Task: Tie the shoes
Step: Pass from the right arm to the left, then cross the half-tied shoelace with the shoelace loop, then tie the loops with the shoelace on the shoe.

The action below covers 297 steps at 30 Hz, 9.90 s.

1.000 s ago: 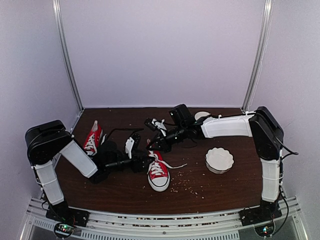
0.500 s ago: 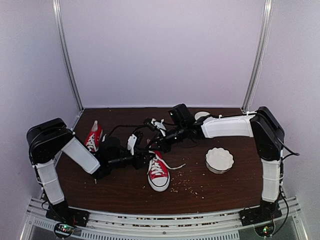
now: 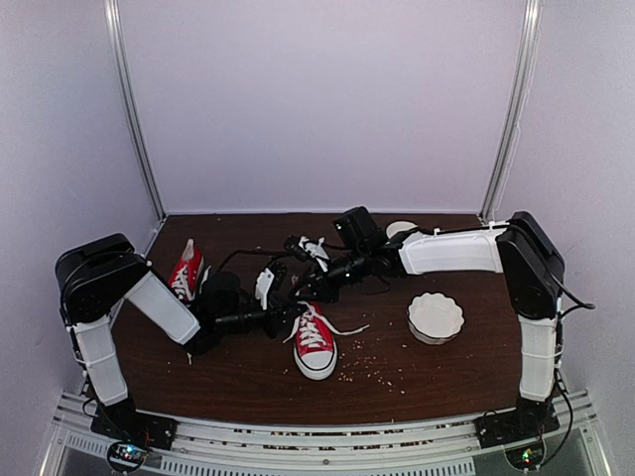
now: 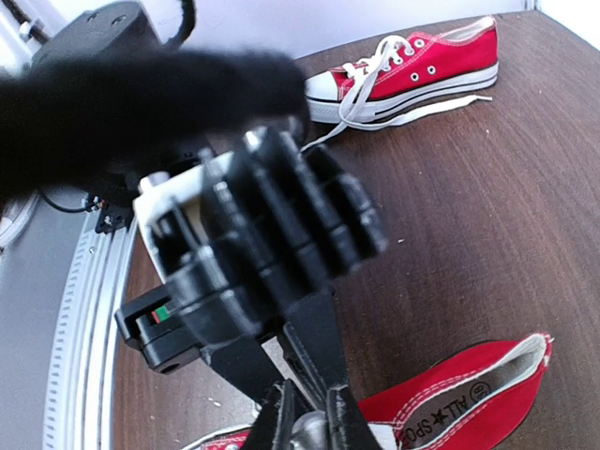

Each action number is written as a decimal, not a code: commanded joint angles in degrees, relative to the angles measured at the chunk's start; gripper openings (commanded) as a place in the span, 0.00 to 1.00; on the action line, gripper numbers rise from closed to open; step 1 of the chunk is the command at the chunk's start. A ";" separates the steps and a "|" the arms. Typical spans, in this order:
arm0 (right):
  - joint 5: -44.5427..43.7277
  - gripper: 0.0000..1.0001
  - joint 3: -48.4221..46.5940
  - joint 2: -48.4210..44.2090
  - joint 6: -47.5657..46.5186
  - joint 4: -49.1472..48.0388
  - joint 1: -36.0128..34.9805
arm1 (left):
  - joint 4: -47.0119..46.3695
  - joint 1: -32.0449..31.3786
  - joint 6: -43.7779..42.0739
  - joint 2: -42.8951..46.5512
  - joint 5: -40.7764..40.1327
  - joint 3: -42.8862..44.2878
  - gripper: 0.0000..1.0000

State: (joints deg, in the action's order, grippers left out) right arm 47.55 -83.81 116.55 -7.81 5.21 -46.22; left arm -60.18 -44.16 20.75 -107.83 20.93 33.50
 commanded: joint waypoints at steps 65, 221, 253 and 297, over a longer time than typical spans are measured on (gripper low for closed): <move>5.30 0.00 1.72 1.64 0.77 7.72 4.03 | -3.44 0.22 -6.11 -0.47 1.01 -1.11 0.00; 4.70 0.00 2.38 0.43 2.82 2.82 3.68 | 7.91 -6.97 -32.42 11.03 -19.52 -2.76 0.70; 0.09 0.00 8.01 -2.29 12.34 -6.80 2.36 | 14.14 -16.95 -22.51 16.06 -31.58 -4.23 0.51; 0.17 0.00 7.45 -2.78 10.91 -5.22 2.17 | 13.01 -16.75 -16.40 11.00 -40.08 -2.22 0.30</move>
State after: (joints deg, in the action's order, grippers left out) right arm 48.51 -76.44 116.38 4.12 -0.05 -43.77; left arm -46.54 -61.17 3.70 -98.39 -19.16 32.16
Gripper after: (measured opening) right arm 0.002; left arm 0.312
